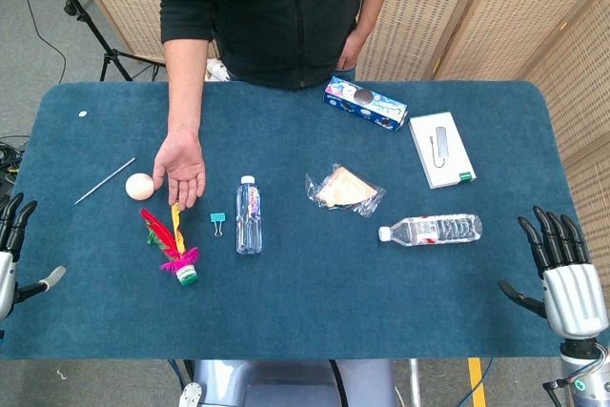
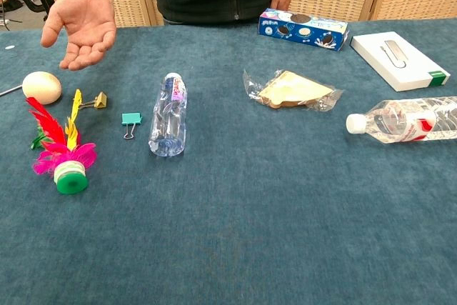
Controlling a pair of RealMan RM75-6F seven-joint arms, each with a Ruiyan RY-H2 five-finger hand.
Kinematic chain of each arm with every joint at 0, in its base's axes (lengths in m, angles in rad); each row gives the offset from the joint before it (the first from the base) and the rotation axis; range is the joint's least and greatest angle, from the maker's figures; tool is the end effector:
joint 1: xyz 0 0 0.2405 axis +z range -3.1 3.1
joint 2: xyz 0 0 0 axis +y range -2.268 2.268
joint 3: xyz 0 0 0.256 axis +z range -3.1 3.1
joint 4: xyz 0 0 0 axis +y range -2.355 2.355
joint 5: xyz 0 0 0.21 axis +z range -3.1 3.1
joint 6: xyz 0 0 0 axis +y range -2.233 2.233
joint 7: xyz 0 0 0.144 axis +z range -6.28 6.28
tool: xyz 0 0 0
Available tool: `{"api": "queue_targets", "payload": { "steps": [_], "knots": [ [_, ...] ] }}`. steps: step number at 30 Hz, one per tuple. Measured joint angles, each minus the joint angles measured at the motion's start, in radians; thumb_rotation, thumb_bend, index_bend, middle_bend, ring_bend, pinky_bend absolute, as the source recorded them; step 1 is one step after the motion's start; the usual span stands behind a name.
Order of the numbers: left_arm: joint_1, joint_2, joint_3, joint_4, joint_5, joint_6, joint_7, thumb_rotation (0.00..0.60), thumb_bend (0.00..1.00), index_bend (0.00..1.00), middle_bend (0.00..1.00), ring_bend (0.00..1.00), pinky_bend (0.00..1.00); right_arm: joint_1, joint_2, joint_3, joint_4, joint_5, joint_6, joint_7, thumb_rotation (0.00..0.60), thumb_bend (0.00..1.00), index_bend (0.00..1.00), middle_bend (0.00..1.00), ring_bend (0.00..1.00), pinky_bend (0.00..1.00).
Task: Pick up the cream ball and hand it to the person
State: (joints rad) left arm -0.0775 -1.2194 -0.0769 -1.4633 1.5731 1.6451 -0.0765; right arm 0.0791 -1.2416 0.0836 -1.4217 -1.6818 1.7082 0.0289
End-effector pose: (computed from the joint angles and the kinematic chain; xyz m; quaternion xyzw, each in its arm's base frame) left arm -0.3111 0.1830 0.1607 -0.5692 -0.3276 -0.4633 0.5950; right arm -0.2984 -0.1813 0.1589 0.5958 -0.2661 0.4820 0.5848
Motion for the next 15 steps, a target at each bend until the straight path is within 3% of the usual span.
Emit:
{"api": "queue_targets", "payload": {
  "steps": [10,15],
  "knots": [
    [-0.017,0.01,0.003,-0.001,-0.015,-0.049,0.014,0.6,0.0,0.0,0.0,0.0,0.0,-0.001,0.011,-0.004,-0.019,0.016,-0.021,-0.009,0.6,0.0,0.0,0.0,0.0,0.04],
    [-0.072,0.0,-0.021,0.038,-0.048,-0.146,-0.009,0.6,0.0,0.0,0.0,0.0,0.0,0.002,0.015,-0.001,-0.024,0.031,-0.038,-0.01,0.6,0.0,0.0,0.0,0.0,0.04]
  ]
}}
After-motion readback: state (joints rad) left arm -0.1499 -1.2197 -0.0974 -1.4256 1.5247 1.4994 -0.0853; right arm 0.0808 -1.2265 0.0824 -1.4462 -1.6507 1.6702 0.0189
